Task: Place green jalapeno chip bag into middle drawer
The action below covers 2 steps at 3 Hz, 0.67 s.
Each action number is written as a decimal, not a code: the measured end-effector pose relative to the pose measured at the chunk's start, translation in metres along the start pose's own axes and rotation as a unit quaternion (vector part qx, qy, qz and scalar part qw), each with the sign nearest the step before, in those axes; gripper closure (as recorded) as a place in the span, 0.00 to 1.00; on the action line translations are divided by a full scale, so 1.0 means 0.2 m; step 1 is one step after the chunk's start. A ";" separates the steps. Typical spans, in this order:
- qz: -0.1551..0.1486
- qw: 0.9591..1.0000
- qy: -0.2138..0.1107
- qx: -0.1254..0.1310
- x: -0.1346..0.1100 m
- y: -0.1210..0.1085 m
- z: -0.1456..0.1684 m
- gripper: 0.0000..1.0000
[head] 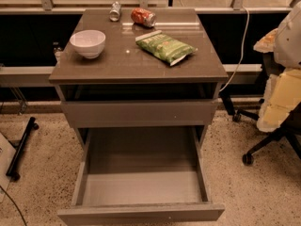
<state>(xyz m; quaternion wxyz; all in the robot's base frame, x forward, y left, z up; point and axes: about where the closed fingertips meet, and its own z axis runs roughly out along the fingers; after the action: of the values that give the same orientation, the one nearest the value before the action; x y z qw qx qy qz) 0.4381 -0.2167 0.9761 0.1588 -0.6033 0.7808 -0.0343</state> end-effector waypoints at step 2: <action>-0.002 1.000 -0.014 0.000 -0.09 -0.04 0.04 0.00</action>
Offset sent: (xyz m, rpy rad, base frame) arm 0.0296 0.0335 -0.0104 0.0552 0.0048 0.0229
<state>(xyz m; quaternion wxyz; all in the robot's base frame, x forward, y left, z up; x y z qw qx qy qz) 0.4514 -0.2012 0.9737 0.1692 -0.6051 0.7775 -0.0261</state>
